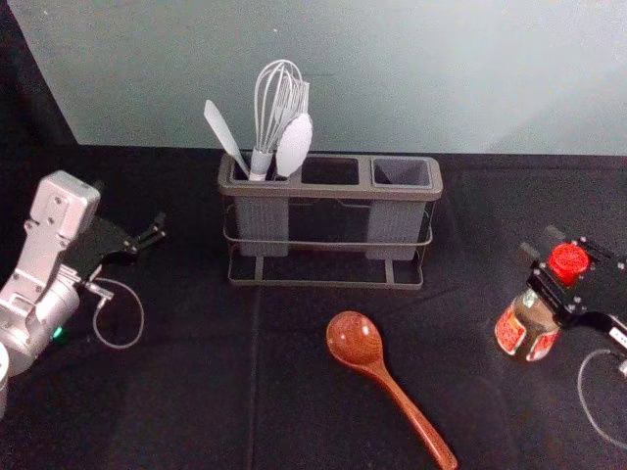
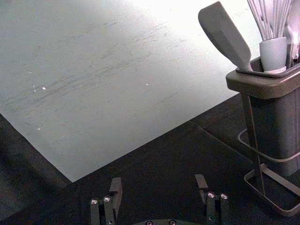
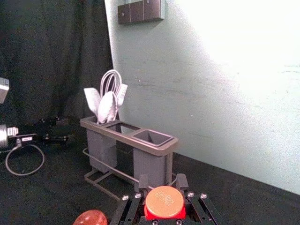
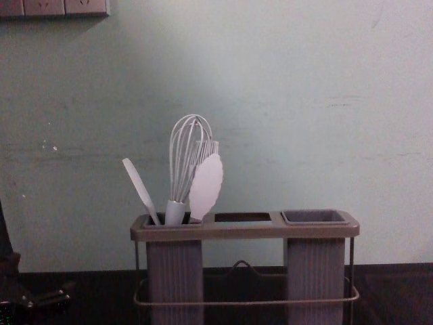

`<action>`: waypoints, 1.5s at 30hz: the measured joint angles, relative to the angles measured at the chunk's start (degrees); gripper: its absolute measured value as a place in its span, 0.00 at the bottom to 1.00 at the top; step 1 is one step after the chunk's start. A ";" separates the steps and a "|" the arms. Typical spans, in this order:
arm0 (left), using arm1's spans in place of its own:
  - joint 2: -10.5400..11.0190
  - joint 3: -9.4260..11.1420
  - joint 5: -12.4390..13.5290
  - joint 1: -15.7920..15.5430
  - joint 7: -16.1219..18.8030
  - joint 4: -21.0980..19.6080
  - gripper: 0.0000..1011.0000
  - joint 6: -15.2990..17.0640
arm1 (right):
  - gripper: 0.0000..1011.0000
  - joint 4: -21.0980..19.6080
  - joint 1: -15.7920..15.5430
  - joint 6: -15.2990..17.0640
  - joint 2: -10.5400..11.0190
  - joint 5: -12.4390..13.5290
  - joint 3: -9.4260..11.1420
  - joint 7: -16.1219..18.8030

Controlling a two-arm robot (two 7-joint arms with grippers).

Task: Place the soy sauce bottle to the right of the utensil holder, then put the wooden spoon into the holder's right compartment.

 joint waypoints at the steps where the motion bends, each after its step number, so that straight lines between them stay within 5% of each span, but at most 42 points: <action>1: 0.00 0.00 0.00 0.00 0.00 0.00 1.00 0.00 | 0.37 1.04 0.78 -0.66 -0.32 0.09 0.00 0.58; 8: 0.00 0.00 0.00 0.00 0.00 0.00 1.00 0.00 | 0.37 6.70 6.18 -1.42 -1.02 1.21 -1.03 3.26; 17: 0.00 0.00 0.00 0.00 0.00 0.00 1.00 0.00 | 0.37 14.80 16.28 0.26 -2.39 1.85 -5.02 5.27; 24: 0.00 0.00 0.00 0.00 0.00 0.00 1.00 0.00 | 0.37 17.63 19.47 0.09 -6.01 -2.39 -7.80 0.46; 32: 0.00 0.00 0.00 0.00 0.00 0.00 1.00 0.00 | 0.37 20.73 22.15 -1.26 -9.61 -5.25 -8.36 -2.31; 45: 0.00 0.00 0.00 0.00 0.00 0.00 1.00 0.00 | 0.37 28.31 28.00 -2.79 -12.46 -3.68 -8.27 0.75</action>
